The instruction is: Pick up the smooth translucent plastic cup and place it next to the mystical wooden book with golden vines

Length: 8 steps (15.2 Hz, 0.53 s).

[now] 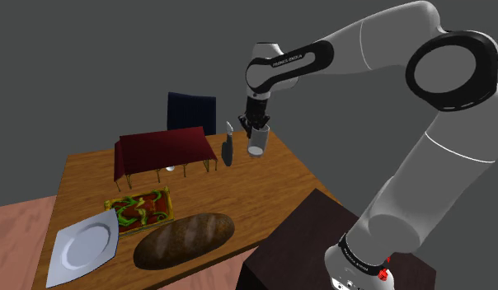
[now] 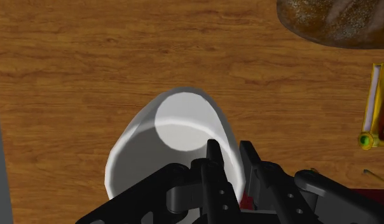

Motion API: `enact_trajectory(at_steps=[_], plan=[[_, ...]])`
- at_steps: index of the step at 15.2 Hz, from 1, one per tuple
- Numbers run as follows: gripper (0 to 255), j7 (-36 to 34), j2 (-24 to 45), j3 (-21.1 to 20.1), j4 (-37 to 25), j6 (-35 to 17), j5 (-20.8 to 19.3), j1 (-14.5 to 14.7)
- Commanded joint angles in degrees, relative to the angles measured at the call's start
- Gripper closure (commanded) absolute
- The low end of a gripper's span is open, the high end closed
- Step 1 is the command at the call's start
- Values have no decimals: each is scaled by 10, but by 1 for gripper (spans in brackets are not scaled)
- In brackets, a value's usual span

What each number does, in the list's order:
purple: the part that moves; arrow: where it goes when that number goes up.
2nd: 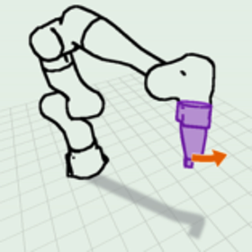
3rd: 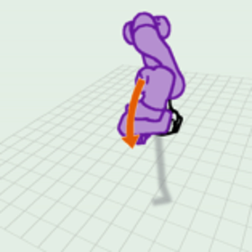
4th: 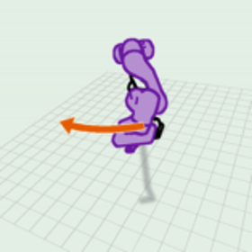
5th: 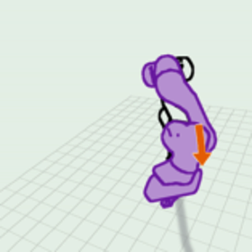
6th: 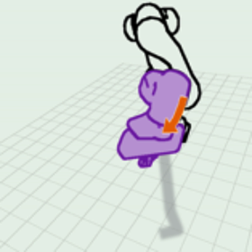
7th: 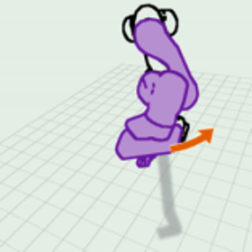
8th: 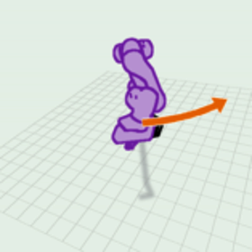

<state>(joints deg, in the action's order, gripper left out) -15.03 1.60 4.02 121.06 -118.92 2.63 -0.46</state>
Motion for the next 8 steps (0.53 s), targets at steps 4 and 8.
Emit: enact_trajectory(at_steps=[4,8], plan=[[255,-64,27,-31,-35,5,4,33],[255,-114,59,-54,-76,12,4,61]])
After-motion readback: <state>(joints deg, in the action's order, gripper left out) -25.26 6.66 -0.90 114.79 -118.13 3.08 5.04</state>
